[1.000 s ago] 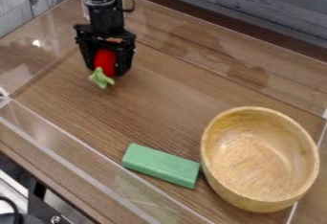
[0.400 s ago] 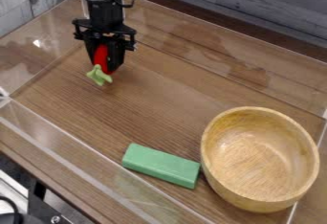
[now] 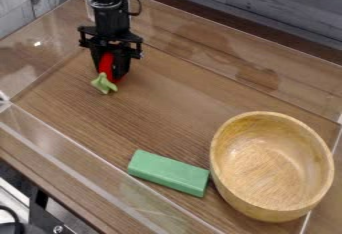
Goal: Move the red object to the left side of the table
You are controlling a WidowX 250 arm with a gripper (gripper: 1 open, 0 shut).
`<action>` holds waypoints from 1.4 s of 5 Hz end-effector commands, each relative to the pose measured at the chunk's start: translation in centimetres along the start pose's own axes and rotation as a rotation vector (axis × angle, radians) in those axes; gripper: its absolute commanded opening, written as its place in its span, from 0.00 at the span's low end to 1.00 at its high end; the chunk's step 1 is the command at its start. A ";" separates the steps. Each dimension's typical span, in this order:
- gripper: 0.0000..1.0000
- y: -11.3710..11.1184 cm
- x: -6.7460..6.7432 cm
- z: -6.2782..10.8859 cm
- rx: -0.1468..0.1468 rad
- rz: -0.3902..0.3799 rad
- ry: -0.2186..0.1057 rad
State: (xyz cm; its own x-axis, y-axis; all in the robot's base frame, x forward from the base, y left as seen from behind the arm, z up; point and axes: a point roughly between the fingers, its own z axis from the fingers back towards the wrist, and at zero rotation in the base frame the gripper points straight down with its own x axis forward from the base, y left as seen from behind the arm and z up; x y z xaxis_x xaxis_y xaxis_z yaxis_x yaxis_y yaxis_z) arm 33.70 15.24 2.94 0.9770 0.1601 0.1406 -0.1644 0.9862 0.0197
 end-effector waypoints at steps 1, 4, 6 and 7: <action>1.00 0.0 1.2 1.7 0.019 -0.006 -0.047; 1.00 -0.6 1.3 3.7 0.002 0.000 -0.051; 1.00 -1.3 1.3 6.7 -0.020 -0.001 -0.081; 1.00 -2.1 1.0 8.0 -0.027 -0.003 -0.086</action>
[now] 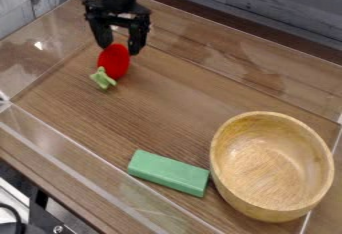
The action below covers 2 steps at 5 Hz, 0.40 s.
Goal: Move the red object to the left side of the table
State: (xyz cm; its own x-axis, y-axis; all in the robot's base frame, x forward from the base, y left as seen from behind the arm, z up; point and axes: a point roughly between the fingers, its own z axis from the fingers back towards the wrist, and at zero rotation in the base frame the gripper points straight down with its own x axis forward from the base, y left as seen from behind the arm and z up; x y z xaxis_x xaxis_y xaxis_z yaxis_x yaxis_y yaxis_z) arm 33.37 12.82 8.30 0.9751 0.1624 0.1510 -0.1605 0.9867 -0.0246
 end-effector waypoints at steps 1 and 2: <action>1.00 -0.8 0.5 2.6 0.009 -0.012 -0.068; 1.00 -1.1 0.3 2.5 0.006 -0.015 -0.060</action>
State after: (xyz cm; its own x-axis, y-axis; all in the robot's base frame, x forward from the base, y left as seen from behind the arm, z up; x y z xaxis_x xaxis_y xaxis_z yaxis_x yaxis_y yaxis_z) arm 32.95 12.02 8.01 0.9779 0.1619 0.1321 -0.1588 0.9867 -0.0336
